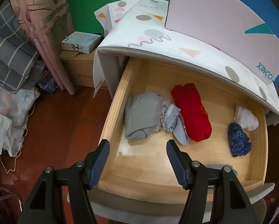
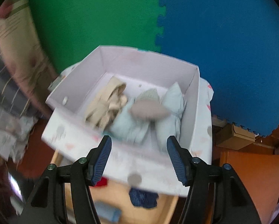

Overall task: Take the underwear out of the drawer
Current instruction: 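Open the right gripper to drop the hexagon underwear into the box, then move the right gripper into the drawer and grasp the navy floral underwear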

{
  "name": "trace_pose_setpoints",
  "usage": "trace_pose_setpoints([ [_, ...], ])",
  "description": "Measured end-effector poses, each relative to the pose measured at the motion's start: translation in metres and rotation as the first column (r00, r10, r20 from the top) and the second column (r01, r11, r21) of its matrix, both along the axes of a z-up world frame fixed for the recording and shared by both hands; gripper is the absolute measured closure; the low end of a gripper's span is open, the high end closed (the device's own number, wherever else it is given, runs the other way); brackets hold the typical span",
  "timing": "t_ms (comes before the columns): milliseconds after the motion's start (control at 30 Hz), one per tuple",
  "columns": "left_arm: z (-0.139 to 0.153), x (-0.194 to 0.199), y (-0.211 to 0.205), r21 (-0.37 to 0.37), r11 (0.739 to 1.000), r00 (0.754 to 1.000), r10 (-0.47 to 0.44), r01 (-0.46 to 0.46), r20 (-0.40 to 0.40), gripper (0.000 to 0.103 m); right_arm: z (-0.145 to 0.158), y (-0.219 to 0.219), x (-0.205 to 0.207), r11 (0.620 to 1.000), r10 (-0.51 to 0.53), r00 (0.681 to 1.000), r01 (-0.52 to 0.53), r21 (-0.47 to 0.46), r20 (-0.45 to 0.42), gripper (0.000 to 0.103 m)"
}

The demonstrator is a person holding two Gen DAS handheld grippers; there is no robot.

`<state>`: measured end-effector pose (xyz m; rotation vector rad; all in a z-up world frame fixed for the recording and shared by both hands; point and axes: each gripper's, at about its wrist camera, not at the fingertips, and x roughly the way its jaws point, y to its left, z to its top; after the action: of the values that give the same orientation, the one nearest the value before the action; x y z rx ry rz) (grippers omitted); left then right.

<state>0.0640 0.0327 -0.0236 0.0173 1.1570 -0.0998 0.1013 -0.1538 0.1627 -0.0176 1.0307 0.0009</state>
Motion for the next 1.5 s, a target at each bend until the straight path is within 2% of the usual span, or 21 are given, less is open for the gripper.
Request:
trace_pose_setpoints([
  [167, -0.002, 0.001, 0.003, -0.007, 1.0, 1.0, 0.015, -0.015, -0.011, 0.038, -0.022, -0.007, -0.047, 0.998, 0.046, 0.997, -0.044, 0.04, -0.057, 0.044],
  [400, -0.004, 0.003, 0.015, -0.04, 0.997, 0.998, 0.061, -0.063, -0.03, 0.038, -0.101, -0.009, -0.079, 0.995, 0.092, 0.978, -0.081, 0.062, -0.189, 0.044],
  [533, -0.004, 0.003, 0.023, -0.064, 0.993, 0.995, 0.093, -0.095, -0.033, 0.038, -0.143, -0.006, -0.075, 0.992, 0.111, 0.96, -0.094, 0.078, -0.257, 0.044],
  [733, -0.005, 0.003, 0.024, -0.066, 0.993, 0.995, 0.094, -0.096, -0.041, 0.038, -0.194, -0.006, -0.055, 0.993, 0.109, 0.938, -0.088, 0.08, -0.329, 0.044],
  [933, -0.007, 0.004, 0.02, -0.061, 0.995, 0.996, 0.08, -0.082, -0.044, 0.038, -0.233, 0.005, -0.036, 0.991, 0.124, 0.914, -0.136, -0.003, -0.387, 0.044],
  [1233, -0.008, 0.005, 0.021, -0.076, 0.994, 0.996, 0.08, -0.084, -0.05, 0.038, -0.268, 0.021, -0.024, 0.97, 0.158, 0.888, -0.221, -0.099, -0.432, 0.044],
  [1433, -0.009, 0.006, 0.021, -0.083, 0.993, 0.995, 0.083, -0.087, -0.053, 0.038, -0.268, 0.026, -0.025, 0.965, 0.172, 0.897, -0.236, -0.112, -0.407, 0.043],
  [1500, -0.009, 0.006, 0.021, -0.083, 0.993, 0.995, 0.083, -0.087, -0.053, 0.038, -0.267, 0.027, -0.027, 0.965, 0.176, 0.896, -0.238, -0.107, -0.407, 0.046],
])
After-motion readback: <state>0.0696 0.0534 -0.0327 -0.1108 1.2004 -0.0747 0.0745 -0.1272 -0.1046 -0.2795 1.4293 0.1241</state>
